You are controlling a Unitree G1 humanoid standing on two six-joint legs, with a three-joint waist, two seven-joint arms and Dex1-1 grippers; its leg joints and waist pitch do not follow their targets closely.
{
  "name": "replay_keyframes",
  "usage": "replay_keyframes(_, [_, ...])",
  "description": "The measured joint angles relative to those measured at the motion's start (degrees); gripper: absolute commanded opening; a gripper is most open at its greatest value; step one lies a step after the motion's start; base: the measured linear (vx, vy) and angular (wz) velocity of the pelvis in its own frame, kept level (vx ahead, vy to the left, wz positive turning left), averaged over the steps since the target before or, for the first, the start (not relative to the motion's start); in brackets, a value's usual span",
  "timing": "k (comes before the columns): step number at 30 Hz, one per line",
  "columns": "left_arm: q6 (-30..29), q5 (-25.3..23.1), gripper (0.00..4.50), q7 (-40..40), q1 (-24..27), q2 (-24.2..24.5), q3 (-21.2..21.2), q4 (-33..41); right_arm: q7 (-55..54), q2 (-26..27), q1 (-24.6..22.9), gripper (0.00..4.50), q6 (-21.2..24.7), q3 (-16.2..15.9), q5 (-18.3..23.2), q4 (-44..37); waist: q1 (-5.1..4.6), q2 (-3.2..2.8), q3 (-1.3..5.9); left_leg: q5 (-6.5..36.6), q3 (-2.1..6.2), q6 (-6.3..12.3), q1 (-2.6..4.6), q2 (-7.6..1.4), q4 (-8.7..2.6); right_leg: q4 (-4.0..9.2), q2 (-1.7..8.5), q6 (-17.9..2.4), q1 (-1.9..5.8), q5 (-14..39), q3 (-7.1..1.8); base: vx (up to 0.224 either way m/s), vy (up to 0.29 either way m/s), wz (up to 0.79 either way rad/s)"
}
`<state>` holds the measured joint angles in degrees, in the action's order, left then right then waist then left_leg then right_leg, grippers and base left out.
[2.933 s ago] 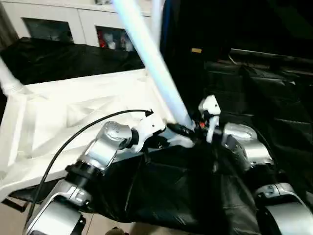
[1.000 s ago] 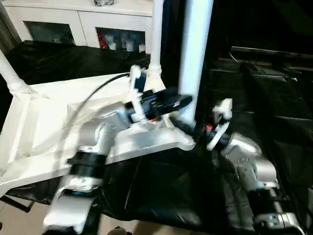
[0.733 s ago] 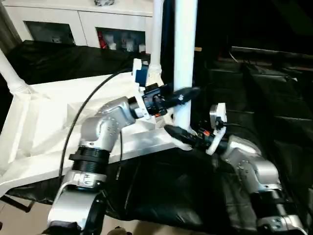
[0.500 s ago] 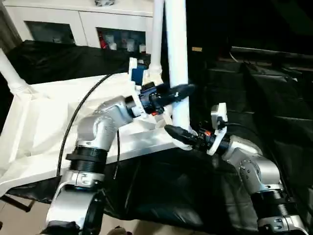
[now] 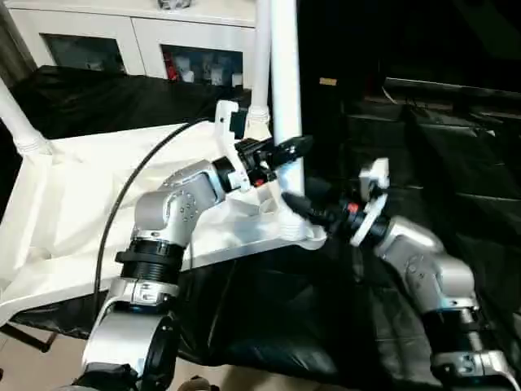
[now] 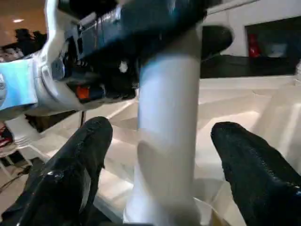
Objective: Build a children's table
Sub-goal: Insert table leg to table base
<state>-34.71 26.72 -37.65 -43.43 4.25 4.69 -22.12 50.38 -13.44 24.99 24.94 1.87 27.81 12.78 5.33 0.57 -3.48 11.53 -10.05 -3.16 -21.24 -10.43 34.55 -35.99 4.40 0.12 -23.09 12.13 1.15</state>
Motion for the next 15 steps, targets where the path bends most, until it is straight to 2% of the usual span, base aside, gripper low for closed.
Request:
replay_keyframes(3, [-0.80, -0.49, 1.89, 3.57, -0.04, -0.53, -0.03, 1.65, -1.74, -1.79, 1.10, 3.80, 3.07, -0.73, -1.59, -2.26, 0.19, 0.26, -0.11, 0.00, 0.01, 0.00, 0.00, 0.00, 0.01, -0.01, 0.00, 0.00, 0.00, 0.00, 0.00, 0.000, 0.000, 0.00])
replay_keyframes(6, [-1.04, -0.60, 1.89, 4.46, -0.20, -0.90, -0.13, 3.48, -4.21, -2.93, 2.02, 3.80, 6.01, -3.49, -4.89, -3.39, 0.19, 0.81, -0.32, -0.04, 0.05, -0.07, 0.01, -0.02, 0.00, -0.05, -0.01, 0.00, 0.00, 0.00, 0.05, 0.000, 0.000, 0.00])
replay_keyframes(8, [-1.08, -0.69, 1.89, 4.77, -0.30, -1.08, -0.46, 3.87, -6.29, -2.57, 2.31, 3.80, 8.64, -4.96, -6.14, -3.44, 0.17, 0.87, -0.33, -0.04, 0.04, -0.07, 0.00, 0.00, 0.01, -0.05, 0.00, 0.00, 0.00, 0.00, 0.03, 0.000, 0.000, 0.00])
replay_keyframes(11, [-1.07, -1.72, 1.89, 4.77, -0.31, -1.14, -1.42, 4.01, -8.64, -1.08, 3.68, 3.80, 12.39, -6.09, -6.20, -3.44, 0.15, 0.98, -0.39, -0.07, 0.05, -0.10, 0.01, 0.00, 0.01, -0.08, 0.00, 0.01, -0.01, -0.01, 0.04, 0.000, 0.000, 0.00])
replay_keyframes(15, [-1.10, -1.87, 1.89, 5.22, -0.31, -1.11, -1.98, 5.13, -10.31, -0.79, 4.92, 3.80, 14.38, -6.65, -5.96, -3.74, 0.43, 1.06, -0.42, -0.07, 0.05, -0.10, 0.00, 0.00, 0.01, -0.08, 0.00, 0.01, -0.01, -0.01, 0.04, 0.000, 0.000, 0.00])
